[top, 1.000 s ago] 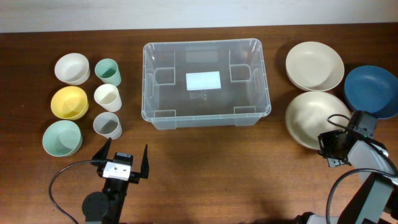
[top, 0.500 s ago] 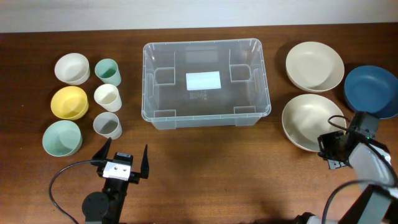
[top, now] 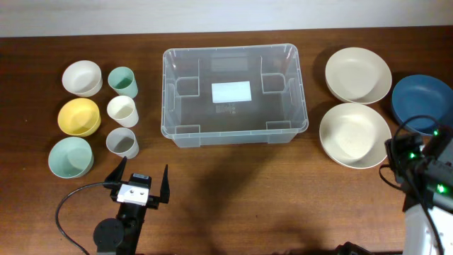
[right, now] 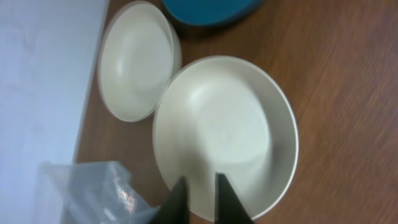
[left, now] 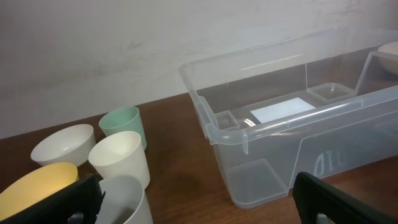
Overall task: Pack container
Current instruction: 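Grasp the cream bowl rim with the right gripper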
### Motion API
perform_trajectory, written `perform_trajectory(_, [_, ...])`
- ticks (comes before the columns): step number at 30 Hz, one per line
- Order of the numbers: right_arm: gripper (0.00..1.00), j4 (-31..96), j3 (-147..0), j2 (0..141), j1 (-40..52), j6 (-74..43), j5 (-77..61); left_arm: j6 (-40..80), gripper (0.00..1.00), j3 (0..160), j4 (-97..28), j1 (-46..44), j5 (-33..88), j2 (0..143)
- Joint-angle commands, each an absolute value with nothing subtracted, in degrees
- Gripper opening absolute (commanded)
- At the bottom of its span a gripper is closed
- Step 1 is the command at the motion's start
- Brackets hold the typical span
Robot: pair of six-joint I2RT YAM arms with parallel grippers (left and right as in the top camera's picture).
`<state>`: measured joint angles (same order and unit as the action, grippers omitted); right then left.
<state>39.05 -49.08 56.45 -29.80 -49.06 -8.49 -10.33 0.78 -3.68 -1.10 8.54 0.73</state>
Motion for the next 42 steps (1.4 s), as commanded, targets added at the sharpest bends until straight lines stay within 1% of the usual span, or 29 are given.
perform_trajectory(1, [0.27, 43.09, -49.25, 56.77, -30.09, -48.51, -2.15, -11.27, 1.0, 0.49, -3.88, -1.06, 8.14, 0.3])
perform_trajectory(6, [0.3, 44.4, -46.92, 63.29, -30.09, -49.93, 0.3, -11.27, 1.0, 0.49, -3.9, -1.06, 8.14, 0.3])
perform_trajectory(11, [0.3, 39.22, -46.0, 75.13, -30.02, -50.0, -0.43, -11.27, 1.0, 0.49, -3.88, -1.06, 8.12, 0.3])
perform_trajectory(17, [0.3, 34.74, -46.0, 85.6, -30.04, -50.0, -2.52, -11.27, 1.0, 0.49, -3.88, -1.06, 8.14, 0.3])
perform_trajectory(22, [0.31, 31.77, -46.0, 90.91, -30.02, -49.98, -2.57, -11.27, 1.0, 0.49, -3.88, -1.06, 8.14, 0.3])
perform_trajectory(29, [0.33, 28.27, -46.0, 94.28, -30.02, -49.95, -2.57, -11.27, 1.0, 0.49, -3.9, -1.06, 8.12, 0.3])
perform_trajectory(31, [0.31, 27.31, -46.0, 94.61, -30.02, -49.95, -2.57, -11.27, 1.0, 0.49, -3.9, -1.06, 8.14, 0.3])
perform_trajectory(35, [0.21, 25.54, -46.0, 95.24, -30.02, -49.95, -2.68, -11.27, 1.0, 0.49, -3.9, -1.06, 8.14, 0.3])
perform_trajectory(38, [0.19, 24.25, -46.0, 96.05, -29.98, -49.95, -3.27, -11.27, 1.0, 0.49, -3.88, -1.06, 8.14, 0.3])
perform_trajectory(39, [0.17, 23.83, -46.0, 96.47, -29.98, -49.95, -3.31, -11.27, 1.0, 0.49, -3.9, -1.06, 8.14, 0.3])
perform_trajectory(40, [0.13, 23.46, -46.0, 96.86, -29.98, -49.95, -3.46, -11.27, 1.0, 0.49, -3.9, -1.06, 8.14, 0.3])
perform_trajectory(41, [0.04, 23.16, -46.0, 97.21, -29.98, -49.98, -3.49, -11.27, 1.0, 0.49, -3.88, -1.06, 8.14, 0.3])
perform_trajectory(42, [0.04, 22.9, -46.0, 97.56, -29.98, -49.98, -3.6, -11.27, 1.0, 0.49, -3.9, -1.06, 8.12, 0.3])
